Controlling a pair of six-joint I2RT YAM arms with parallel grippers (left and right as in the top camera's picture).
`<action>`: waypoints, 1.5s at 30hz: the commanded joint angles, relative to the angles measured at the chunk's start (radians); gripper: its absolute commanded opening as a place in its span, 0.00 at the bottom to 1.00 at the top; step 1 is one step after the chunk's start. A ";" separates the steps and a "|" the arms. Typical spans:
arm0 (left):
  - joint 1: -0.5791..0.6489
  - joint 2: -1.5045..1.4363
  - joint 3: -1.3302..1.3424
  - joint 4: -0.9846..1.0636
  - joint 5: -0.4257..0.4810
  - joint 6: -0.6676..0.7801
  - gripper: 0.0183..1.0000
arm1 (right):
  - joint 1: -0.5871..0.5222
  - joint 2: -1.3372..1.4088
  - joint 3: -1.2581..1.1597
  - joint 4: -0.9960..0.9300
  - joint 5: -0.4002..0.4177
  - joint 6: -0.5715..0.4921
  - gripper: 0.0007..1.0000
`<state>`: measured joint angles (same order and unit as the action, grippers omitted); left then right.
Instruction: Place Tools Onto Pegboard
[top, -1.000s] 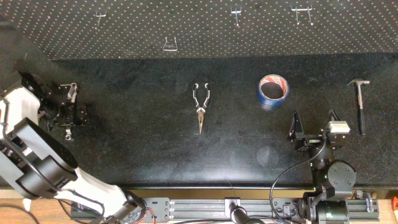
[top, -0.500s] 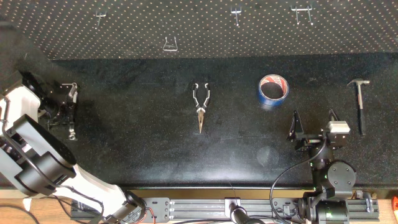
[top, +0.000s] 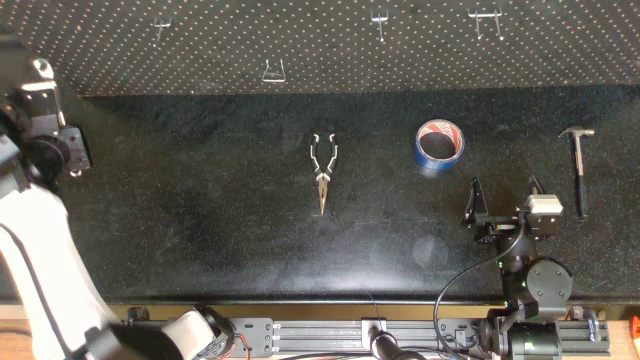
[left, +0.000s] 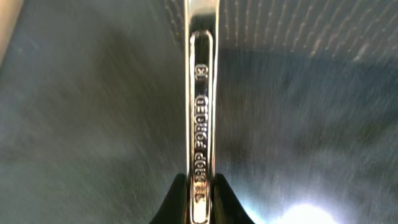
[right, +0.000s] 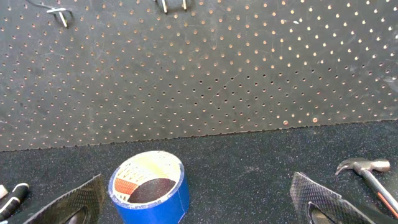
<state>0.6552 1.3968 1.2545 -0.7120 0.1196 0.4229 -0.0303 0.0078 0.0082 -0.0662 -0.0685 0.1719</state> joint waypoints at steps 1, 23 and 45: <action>-0.158 -0.320 -0.234 0.179 0.039 -0.132 0.01 | 0.008 -0.007 -0.004 -0.004 0.009 0.011 0.98; -0.493 -0.244 -0.455 0.525 -0.135 -0.341 0.01 | 0.008 -0.007 -0.004 -0.004 0.009 0.011 0.98; -0.466 -0.216 -0.455 0.482 -0.141 -0.367 0.01 | 0.008 -0.007 -0.004 -0.004 0.009 0.011 0.98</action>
<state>0.1864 1.1690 0.8005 -0.2405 -0.0071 0.0731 -0.0303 0.0082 0.0086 -0.0666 -0.0685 0.1719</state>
